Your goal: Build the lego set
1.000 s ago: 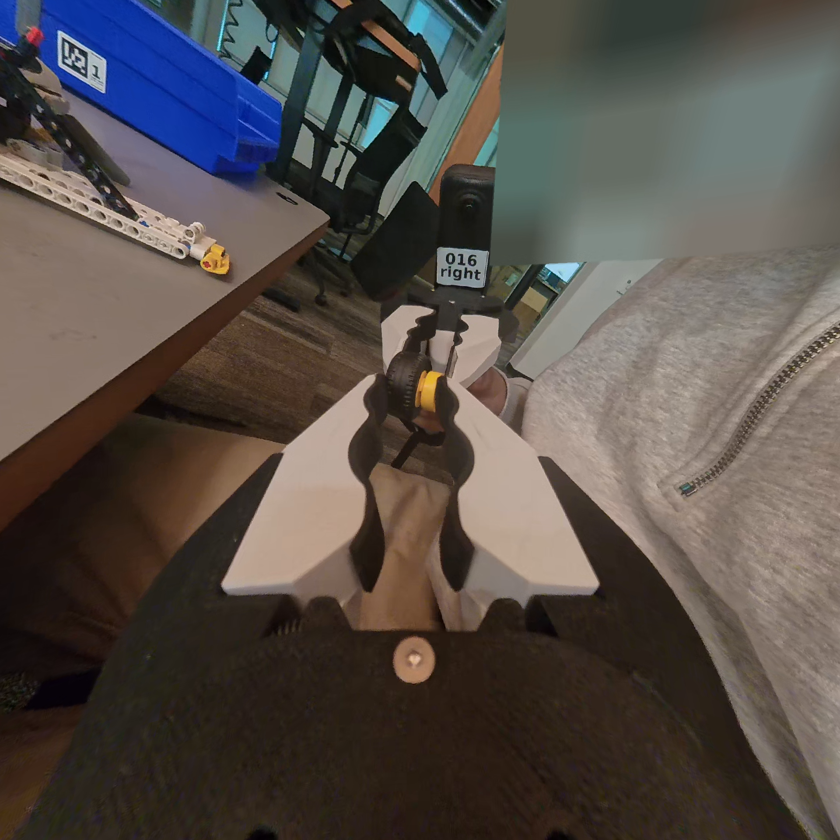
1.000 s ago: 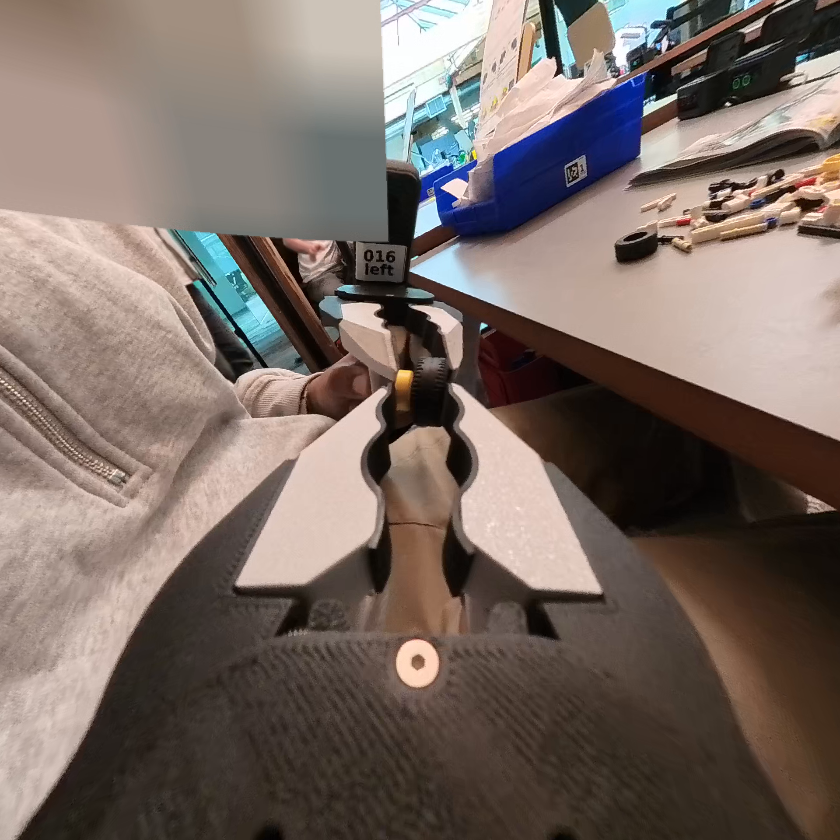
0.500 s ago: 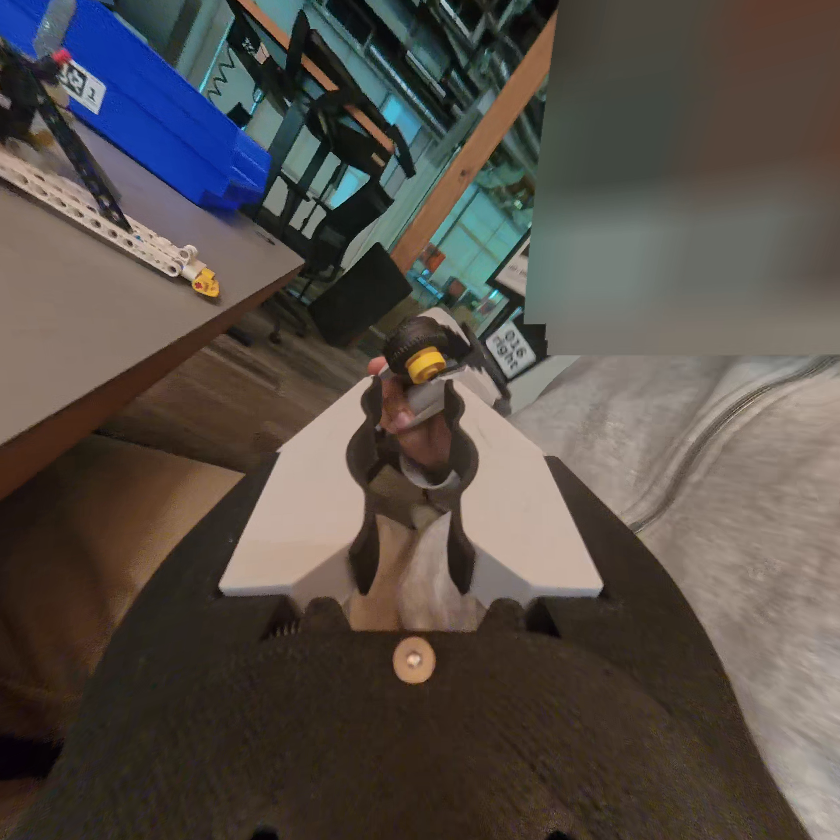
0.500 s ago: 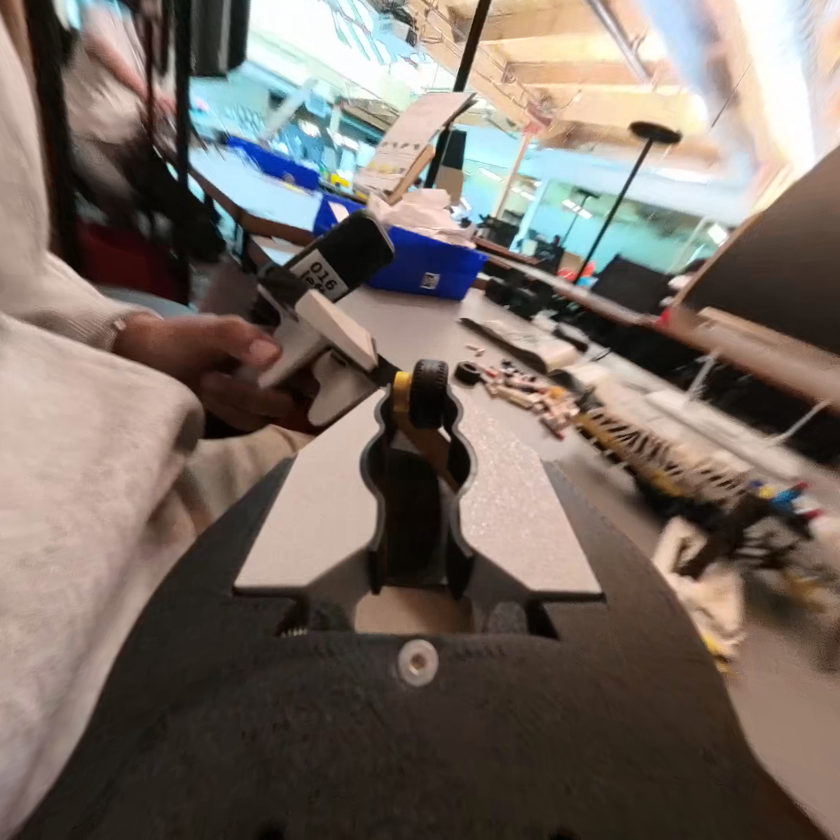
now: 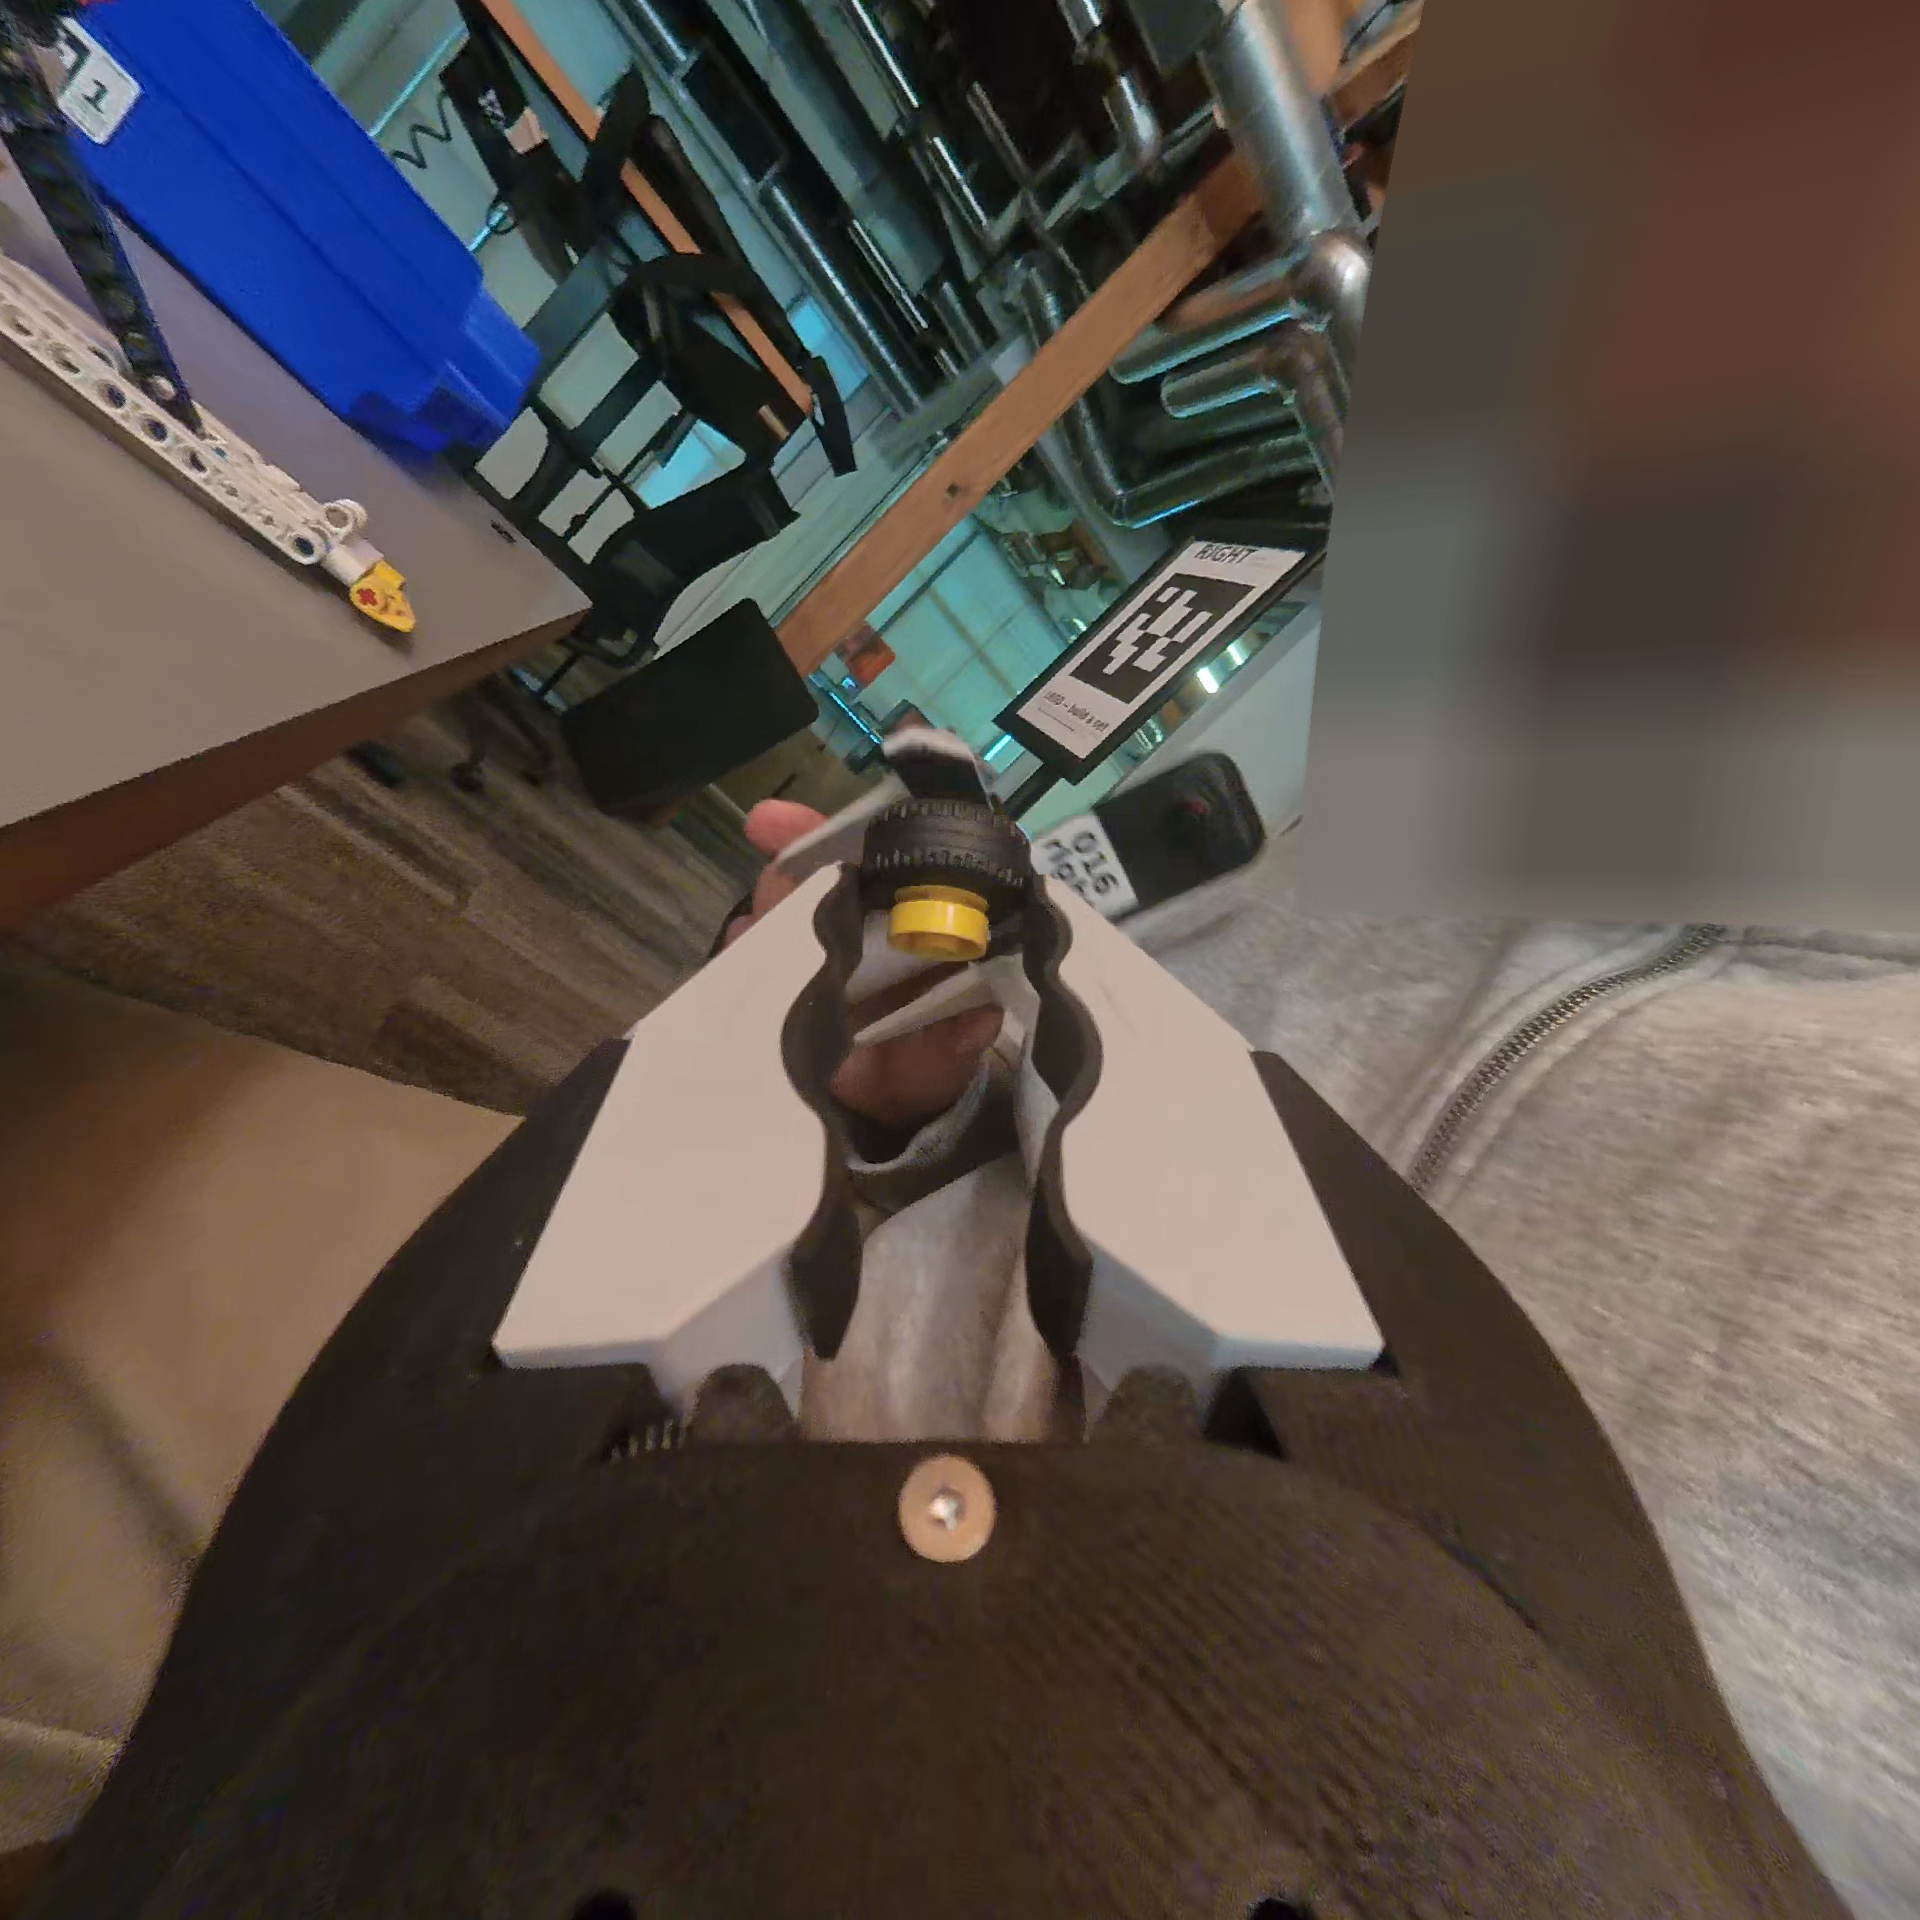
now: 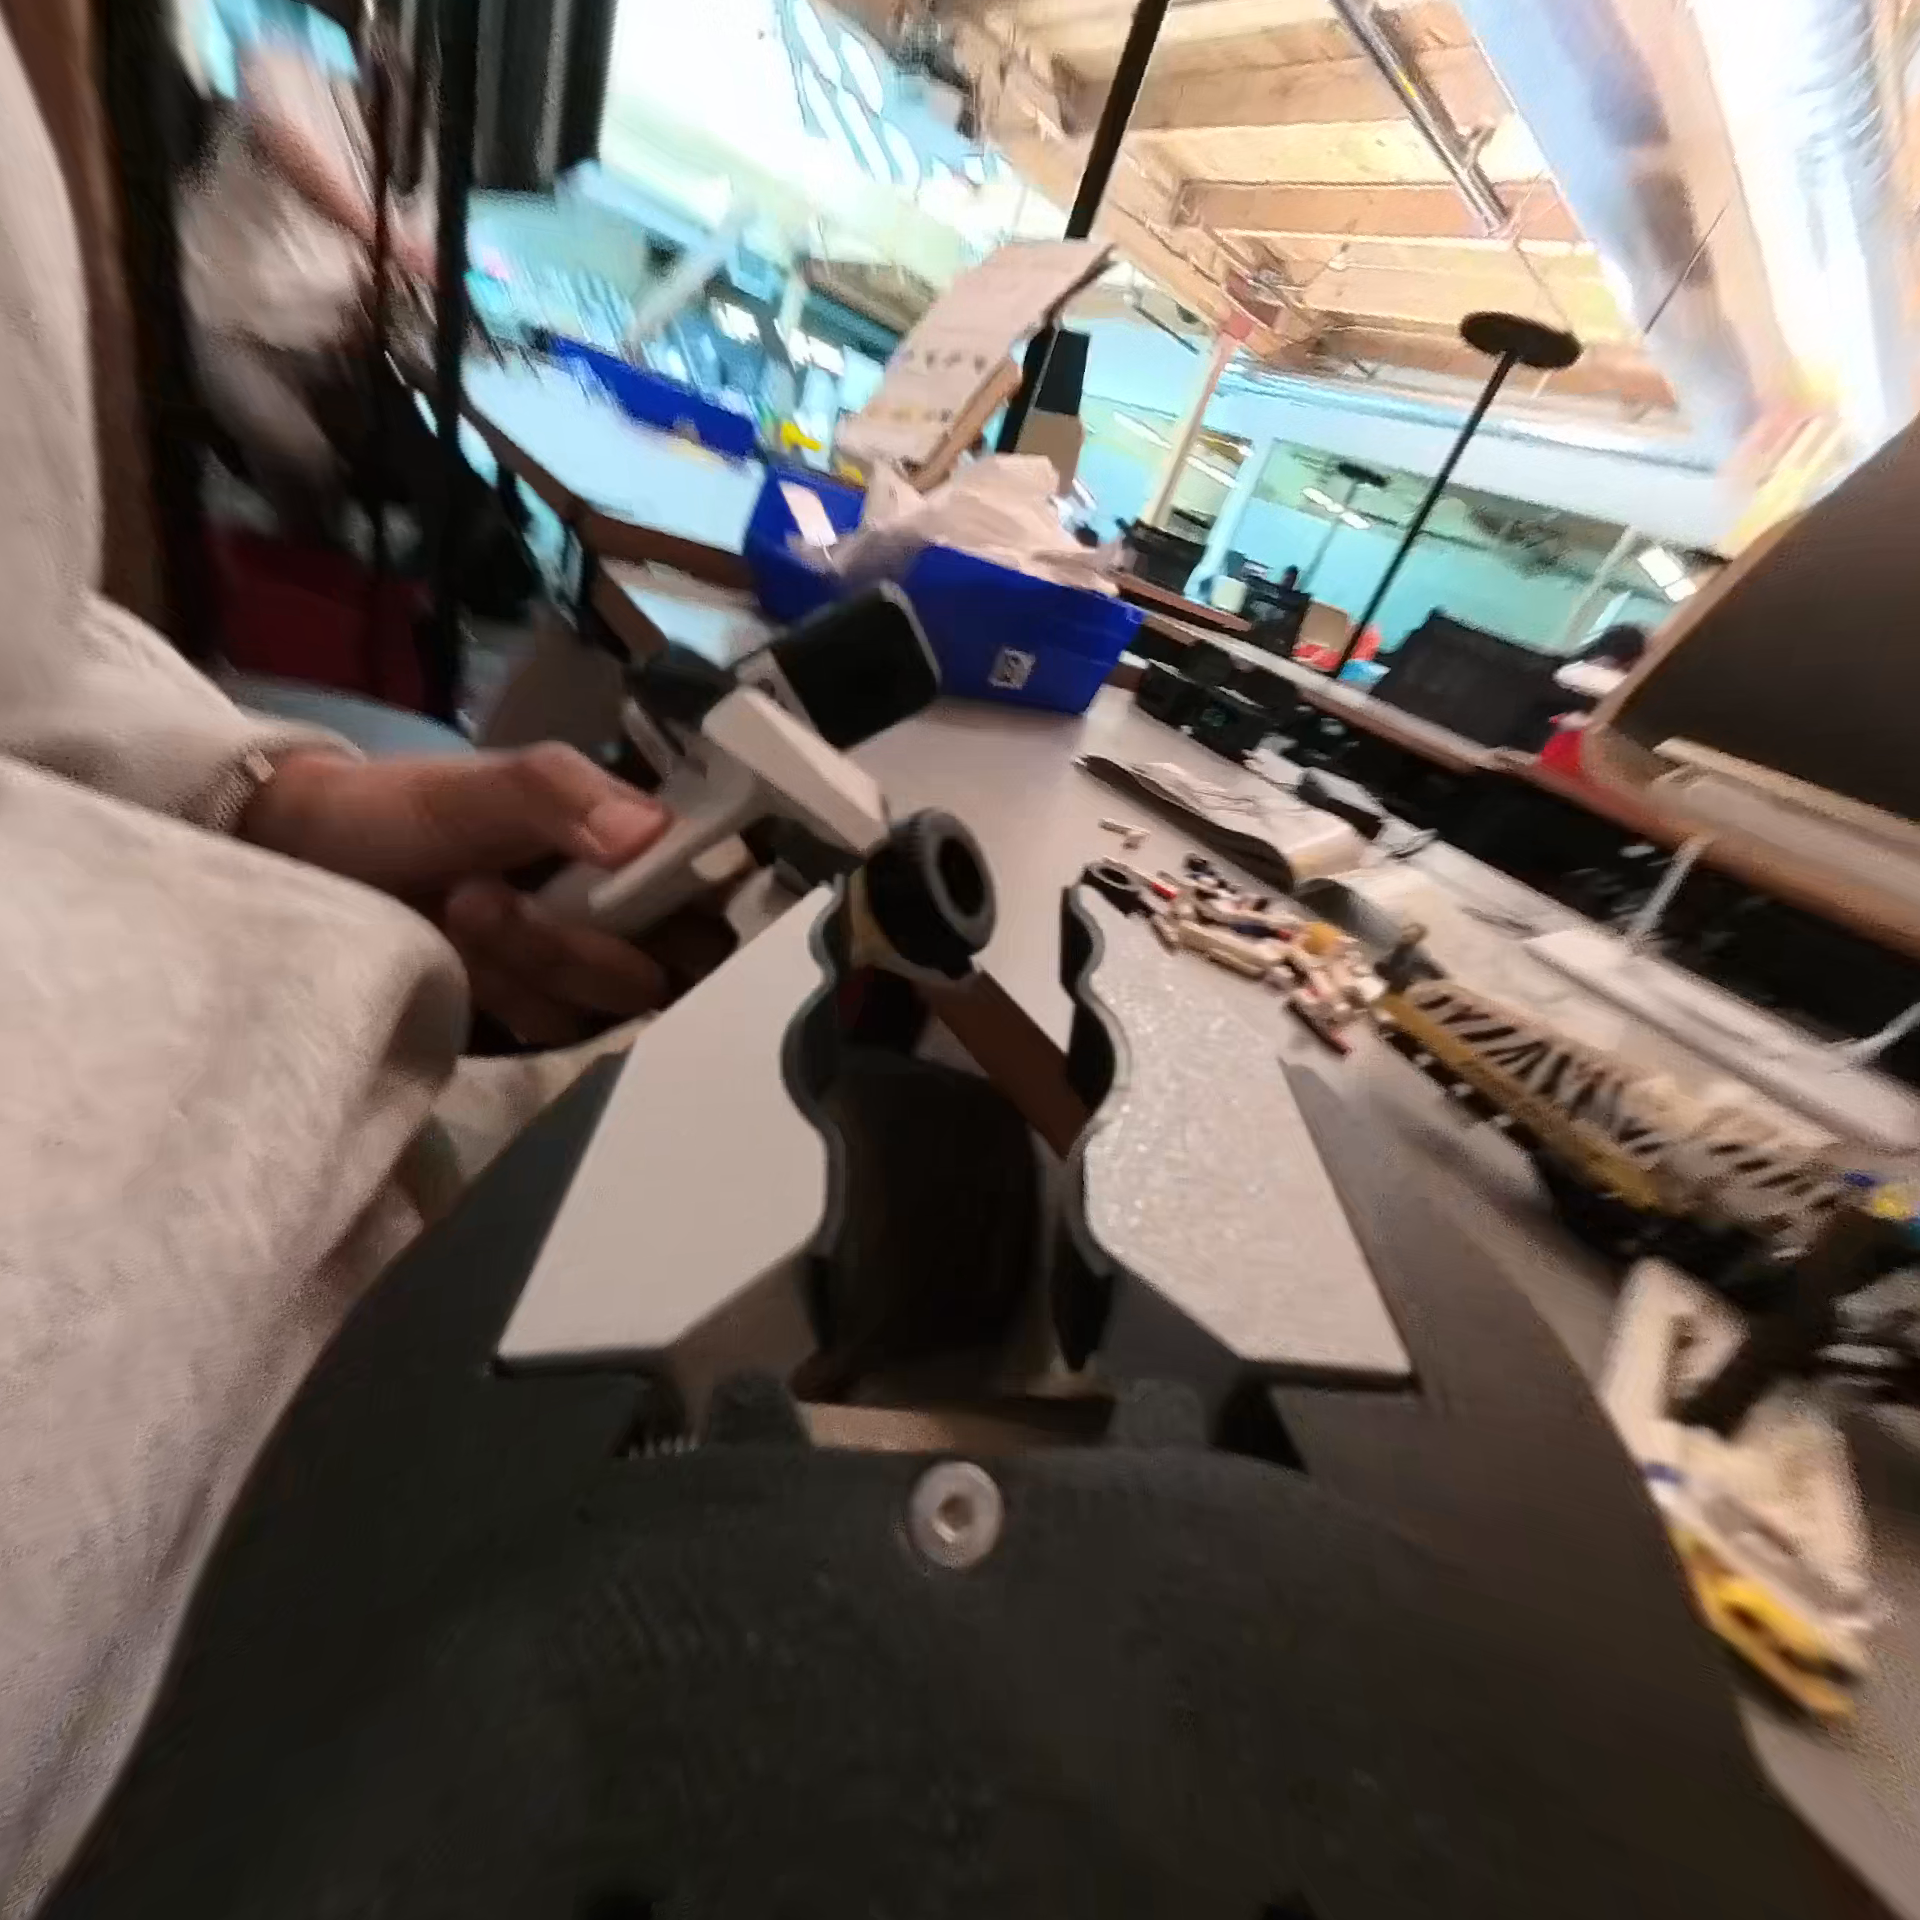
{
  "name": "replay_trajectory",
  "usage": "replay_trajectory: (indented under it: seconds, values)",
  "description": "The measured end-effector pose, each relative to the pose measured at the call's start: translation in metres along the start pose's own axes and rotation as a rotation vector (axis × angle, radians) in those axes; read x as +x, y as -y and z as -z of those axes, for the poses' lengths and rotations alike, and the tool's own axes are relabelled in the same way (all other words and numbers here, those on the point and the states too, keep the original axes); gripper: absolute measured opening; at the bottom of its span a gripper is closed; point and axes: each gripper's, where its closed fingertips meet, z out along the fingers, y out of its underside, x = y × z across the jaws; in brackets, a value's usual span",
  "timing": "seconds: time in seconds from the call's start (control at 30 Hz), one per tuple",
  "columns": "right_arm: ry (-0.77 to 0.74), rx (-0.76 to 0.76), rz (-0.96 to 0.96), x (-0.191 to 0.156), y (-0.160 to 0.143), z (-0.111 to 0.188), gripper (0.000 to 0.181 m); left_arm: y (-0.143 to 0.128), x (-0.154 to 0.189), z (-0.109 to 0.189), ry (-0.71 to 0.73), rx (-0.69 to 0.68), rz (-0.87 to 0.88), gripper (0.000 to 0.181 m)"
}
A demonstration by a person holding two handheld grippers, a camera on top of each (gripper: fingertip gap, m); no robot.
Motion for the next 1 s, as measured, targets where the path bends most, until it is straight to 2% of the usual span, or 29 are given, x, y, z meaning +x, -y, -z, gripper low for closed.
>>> replay_trajectory:
  seconds: [0.07, 0.13, 0.2, 0.3, 0.43, 0.5, 0.53, 0.8, 1.0]
  values:
    - [0.066, 0.063, -0.19, 0.006, 0.005, 0.007, 0.046, -0.003, 0.0, 0.0, -0.011, -0.019, 0.005, 0.029]
    - [0.193, 0.088, -0.341, 0.003, 0.007, 0.014, 0.048, -0.01, 0.0, -0.002, -0.02, -0.073, 0.017, 0.029]
    - [0.308, -0.005, -0.385, -0.003, -0.005, 0.023, 0.053, -0.025, -0.004, -0.004, 0.009, -0.193, 0.033, 0.029]
    - [0.411, -0.107, -0.299, -0.012, -0.014, 0.039, 0.06, -0.05, -0.005, -0.005, 0.05, -0.38, 0.027, 0.03]
    - [0.54, -0.169, -0.174, -0.037, -0.015, 0.042, 0.061, -0.063, -0.001, -0.011, 0.017, -0.472, 0.071, 0.03]
    - [0.575, -0.201, -0.118, -0.046, -0.019, 0.04, 0.048, -0.069, 0.0, -0.013, 0.011, -0.515, 0.078, 0.03]
    - [0.592, -0.21, -0.087, -0.049, -0.02, 0.04, 0.033, -0.07, 0.001, -0.015, 0.004, -0.527, 0.08, 0.03]
    - [0.65, -0.226, -0.065, -0.051, -0.015, 0.042, 0.029, -0.068, 0.011, -0.012, -0.042, -0.49, 0.123, 0.03]
    - [0.592, -0.158, -0.153, -0.04, -0.002, 0.036, 0.029, -0.054, 0.012, -0.006, -0.048, -0.335, 0.191, 0.037]
